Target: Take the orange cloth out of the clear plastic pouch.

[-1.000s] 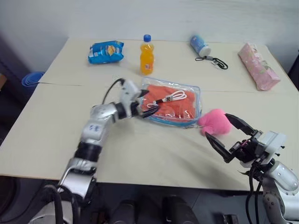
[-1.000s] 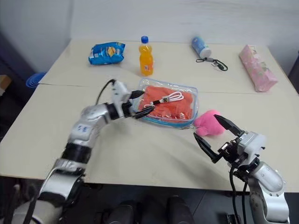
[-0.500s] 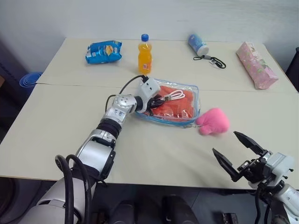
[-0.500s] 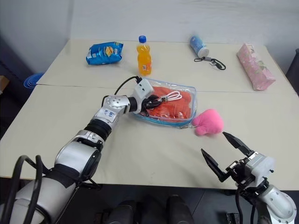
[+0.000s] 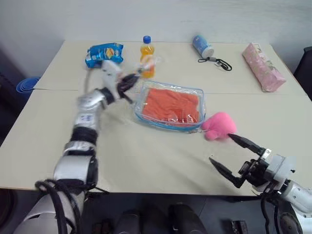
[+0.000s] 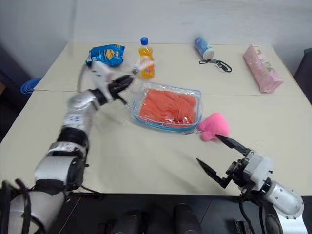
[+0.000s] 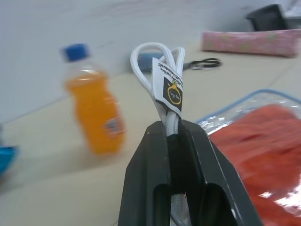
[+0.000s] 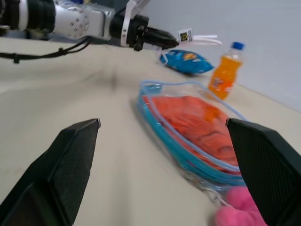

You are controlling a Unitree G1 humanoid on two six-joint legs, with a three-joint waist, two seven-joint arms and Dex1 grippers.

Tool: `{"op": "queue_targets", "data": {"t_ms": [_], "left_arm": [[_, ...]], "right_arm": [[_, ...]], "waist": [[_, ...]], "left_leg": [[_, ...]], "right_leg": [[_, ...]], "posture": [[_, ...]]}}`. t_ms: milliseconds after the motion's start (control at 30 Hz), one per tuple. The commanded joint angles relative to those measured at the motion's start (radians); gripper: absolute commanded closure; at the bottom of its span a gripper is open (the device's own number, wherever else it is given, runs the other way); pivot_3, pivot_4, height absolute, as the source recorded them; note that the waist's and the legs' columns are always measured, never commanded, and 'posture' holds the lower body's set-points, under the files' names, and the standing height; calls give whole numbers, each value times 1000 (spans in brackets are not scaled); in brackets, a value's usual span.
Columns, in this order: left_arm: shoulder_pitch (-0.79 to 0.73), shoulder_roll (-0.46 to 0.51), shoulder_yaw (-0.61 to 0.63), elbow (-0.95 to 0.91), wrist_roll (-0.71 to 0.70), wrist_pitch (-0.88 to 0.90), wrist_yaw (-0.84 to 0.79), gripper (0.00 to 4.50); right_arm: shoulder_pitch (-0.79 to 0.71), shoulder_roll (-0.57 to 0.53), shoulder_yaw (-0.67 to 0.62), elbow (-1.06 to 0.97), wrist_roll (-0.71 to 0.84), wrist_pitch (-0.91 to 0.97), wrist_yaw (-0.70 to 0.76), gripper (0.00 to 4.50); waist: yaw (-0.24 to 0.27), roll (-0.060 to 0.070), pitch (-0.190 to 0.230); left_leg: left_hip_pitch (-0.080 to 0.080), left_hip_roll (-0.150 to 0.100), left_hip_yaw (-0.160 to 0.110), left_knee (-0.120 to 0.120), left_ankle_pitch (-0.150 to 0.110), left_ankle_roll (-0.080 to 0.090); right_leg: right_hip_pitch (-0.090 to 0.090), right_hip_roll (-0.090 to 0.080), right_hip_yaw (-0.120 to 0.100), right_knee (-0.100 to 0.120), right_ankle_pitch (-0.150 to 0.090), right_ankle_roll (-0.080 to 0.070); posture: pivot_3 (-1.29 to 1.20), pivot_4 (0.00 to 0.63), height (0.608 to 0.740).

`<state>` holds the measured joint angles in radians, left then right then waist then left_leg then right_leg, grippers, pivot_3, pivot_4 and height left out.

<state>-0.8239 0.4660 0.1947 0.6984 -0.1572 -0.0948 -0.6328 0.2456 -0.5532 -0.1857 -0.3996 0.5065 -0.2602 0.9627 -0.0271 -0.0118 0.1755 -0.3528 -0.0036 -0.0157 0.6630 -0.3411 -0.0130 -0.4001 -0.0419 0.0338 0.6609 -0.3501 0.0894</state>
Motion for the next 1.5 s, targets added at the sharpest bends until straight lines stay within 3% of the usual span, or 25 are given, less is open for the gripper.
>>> {"op": "queue_targets", "data": {"t_ms": [33, 233, 433, 567, 667, 733, 867, 900, 933, 1000, 1267, 1367, 1500], "left_arm": [[196, 82, 94, -257, -49, 158, 56, 4418], [530, 206, 244, -505, -65, 317, 122, 4418], [655, 221, 281, -580, -110, 357, 85, 2549], [669, 307, 280, -544, -70, 302, 35, 1302], [674, 392, 278, -518, -143, 282, -160, 393], [654, 431, 265, -501, -178, 258, -257, 393], [547, 434, 115, -486, -136, 14, -441, 393], [476, 395, 45, -460, -111, -34, -467, 393], [413, 361, -11, -425, -84, -76, -480, 48], [261, 270, -117, -303, -12, -184, -486, 17], [-130, 45, -330, 245, 213, -467, -426, 17], [-210, 6, -381, 379, 310, -519, -306, 580], [-254, -26, -433, 450, 385, -577, -245, 1730]], "right_arm": [[-39, -43, 57, 7, -28, -30, 84, 0], [-125, -47, 78, 78, -12, -24, 130, 0], [-151, -49, 79, 100, -5, 7, 137, 0], [-137, -70, 40, 80, 7, 50, 119, 0], [-94, -100, -12, 57, 27, 77, 113, 0], [-64, -113, -39, 41, 36, 90, 109, 0], [-33, -115, -68, 9, 41, 119, 78, 0], [-30, -113, -66, 0, 36, 125, 69, 0], [-29, -112, -64, -6, 32, 130, 62, 0], [-13, -107, -75, -22, 23, 143, 34, 0], [154, -111, -216, -116, 26, 159, -15, 0], [183, -100, -229, -157, 21, 167, -45, 0], [232, -70, -241, -209, 9, 169, -85, 0]], "waist": [[3, -1, 0], [27, -4, 1], [49, -3, 1], [44, -4, 1], [37, -3, 1], [31, -3, 1], [31, -2, 1], [33, -2, 0], [34, -1, 0], [40, -1, 0], [37, -3, 0], [30, -4, 1], [29, -4, 1]], "left_leg": [[-1, 0, -1, 1, 0, 0], [-3, -1, -3, 3, -1, 2], [-1, -1, -3, 3, -2, 4], [-1, -1, -3, 2, -2, 4], [-1, -1, -3, 1, -2, 4], [-1, -1, -3, 0, -2, 4], [-1, -1, -3, 0, -2, 4], [-1, -1, -3, 0, -2, 4], [-1, -2, -3, 1, -2, 4], [0, -2, -3, 2, -2, 4], [-3, -2, 3, 3, -4, 7], [-3, -2, 3, 4, -4, 8], [-3, -2, 2, 4, -4, 7]], "right_leg": [[0, 0, -1, 0, 0, 0], [0, -3, -2, -2, 0, 0], [4, -4, -3, -4, 0, -1], [4, -4, -3, -5, 0, -1], [3, -4, -3, -5, -1, -1], [4, -4, -3, -6, -1, -1], [5, -5, -4, -7, -1, -2], [5, -5, -4, -8, -1, -2], [6, -5, -4, -8, -1, -2], [6, -5, -4, -7, -1, -1], [1, 0, -1, -2, 0, 1], [2, -1, 0, -2, 1, 1], [1, 0, -1, -3, 1, 1]], "posture": [[0, 150, 740], [0, 150, 740], [0, 150, 740], [0, 150, 740], [0, 150, 740], [0, 150, 740], [0, 150, 740], [0, 150, 740], [0, 150, 740], [0, 150, 740], [0, 150, 740], [0, 150, 740], [0, 150, 740]]}}
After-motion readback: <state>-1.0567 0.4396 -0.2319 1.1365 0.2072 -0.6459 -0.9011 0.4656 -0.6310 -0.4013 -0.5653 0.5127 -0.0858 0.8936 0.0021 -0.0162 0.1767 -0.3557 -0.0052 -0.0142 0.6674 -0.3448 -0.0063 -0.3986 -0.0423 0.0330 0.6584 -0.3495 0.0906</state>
